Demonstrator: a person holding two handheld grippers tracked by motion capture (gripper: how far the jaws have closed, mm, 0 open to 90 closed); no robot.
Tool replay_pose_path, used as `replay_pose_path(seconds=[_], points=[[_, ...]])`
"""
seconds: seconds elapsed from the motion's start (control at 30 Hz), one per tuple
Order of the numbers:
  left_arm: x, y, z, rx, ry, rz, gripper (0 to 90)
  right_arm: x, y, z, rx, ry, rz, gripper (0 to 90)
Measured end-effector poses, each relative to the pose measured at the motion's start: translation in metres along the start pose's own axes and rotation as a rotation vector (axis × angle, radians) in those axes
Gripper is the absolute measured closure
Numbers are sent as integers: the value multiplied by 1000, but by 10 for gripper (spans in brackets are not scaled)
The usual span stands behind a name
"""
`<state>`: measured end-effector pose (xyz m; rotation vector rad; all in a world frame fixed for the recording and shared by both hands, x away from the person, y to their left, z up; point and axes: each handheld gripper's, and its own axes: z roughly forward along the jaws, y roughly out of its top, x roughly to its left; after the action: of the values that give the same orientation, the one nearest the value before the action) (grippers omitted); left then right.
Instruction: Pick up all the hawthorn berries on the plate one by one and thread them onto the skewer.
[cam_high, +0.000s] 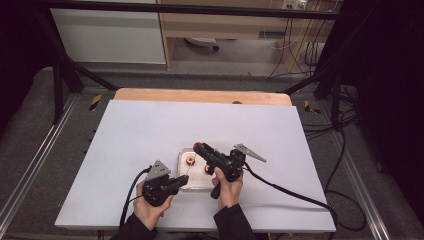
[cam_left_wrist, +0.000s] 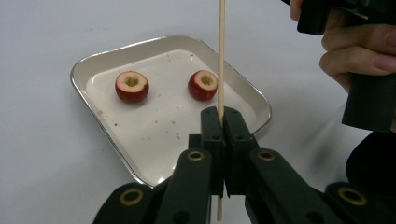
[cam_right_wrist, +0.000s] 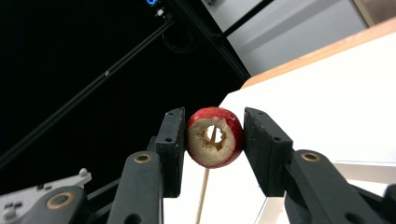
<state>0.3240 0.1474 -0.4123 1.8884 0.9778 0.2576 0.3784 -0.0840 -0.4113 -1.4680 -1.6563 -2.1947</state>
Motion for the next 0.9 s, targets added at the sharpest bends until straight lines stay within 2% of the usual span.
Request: replay_pose_path(seconds=[0.1, 0.23, 0.33, 0.4, 0.47, 0.57, 0.73, 0.9], points=[[-1, 0, 2, -2, 10, -12, 885, 1, 0, 0, -5, -7, 44, 608], [-4, -2, 5, -6, 23, -12, 885, 0, -1, 0, -11, -11, 63, 608], [-6, -1, 7, -8, 21, -33, 885, -3, -1, -1, -8, -14, 82, 609], [-6, 0, 7, -9, 0, -54, 885, -3, 0, -2, -11, -9, 86, 609], [-8, 0, 7, -15, 26, -24, 885, -3, 1, -2, -16, -5, 86, 610], [-8, 2, 9, -10, 10, -43, 886, -3, 2, -2, -9, -1, 90, 611], [-11, 1, 10, -11, 22, -14, 886, -2, 2, -3, -15, -3, 89, 613], [-8, 2, 9, -4, 32, 3, 886, -7, 7, -7, 29, -4, 114, 614]])
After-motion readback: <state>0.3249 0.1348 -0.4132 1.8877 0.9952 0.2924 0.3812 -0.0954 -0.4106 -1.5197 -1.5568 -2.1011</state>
